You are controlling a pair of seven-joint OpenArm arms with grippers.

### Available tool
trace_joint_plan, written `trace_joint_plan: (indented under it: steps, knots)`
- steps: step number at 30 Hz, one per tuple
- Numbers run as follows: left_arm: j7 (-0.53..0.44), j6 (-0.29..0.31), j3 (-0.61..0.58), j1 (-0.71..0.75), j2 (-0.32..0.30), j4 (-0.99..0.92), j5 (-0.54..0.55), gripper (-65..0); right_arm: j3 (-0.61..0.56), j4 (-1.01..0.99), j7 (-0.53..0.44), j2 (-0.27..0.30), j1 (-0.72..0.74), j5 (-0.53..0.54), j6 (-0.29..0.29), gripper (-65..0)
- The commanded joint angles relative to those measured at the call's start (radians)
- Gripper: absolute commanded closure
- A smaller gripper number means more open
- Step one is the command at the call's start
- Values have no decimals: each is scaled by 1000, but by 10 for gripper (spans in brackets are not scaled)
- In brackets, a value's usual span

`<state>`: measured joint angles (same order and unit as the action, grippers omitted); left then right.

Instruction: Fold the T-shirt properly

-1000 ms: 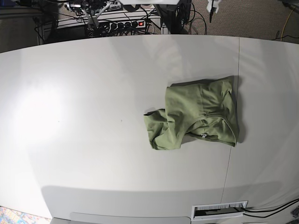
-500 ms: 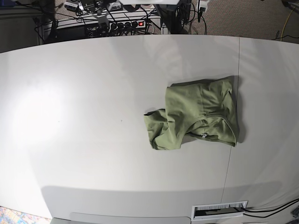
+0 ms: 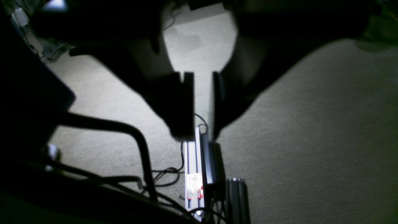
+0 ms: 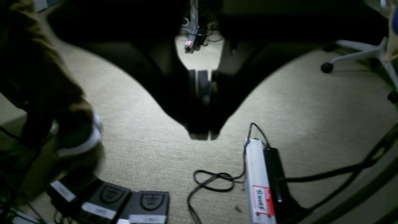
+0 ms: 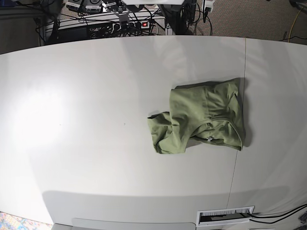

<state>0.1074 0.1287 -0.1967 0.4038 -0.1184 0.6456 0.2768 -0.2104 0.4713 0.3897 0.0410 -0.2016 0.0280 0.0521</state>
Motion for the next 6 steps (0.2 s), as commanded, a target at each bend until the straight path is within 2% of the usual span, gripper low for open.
trace_joint_plan:
  steps: [1, 6]
  knots:
    - [0, 43, -11, 11, 35, 6, 11, -100, 2, 5, 8, 6, -1, 9, 2, 0]
    - [-4, 43, -11, 10, 35, 6, 11, -100, 2, 5, -2, 9, -1, 9, 2, 0]
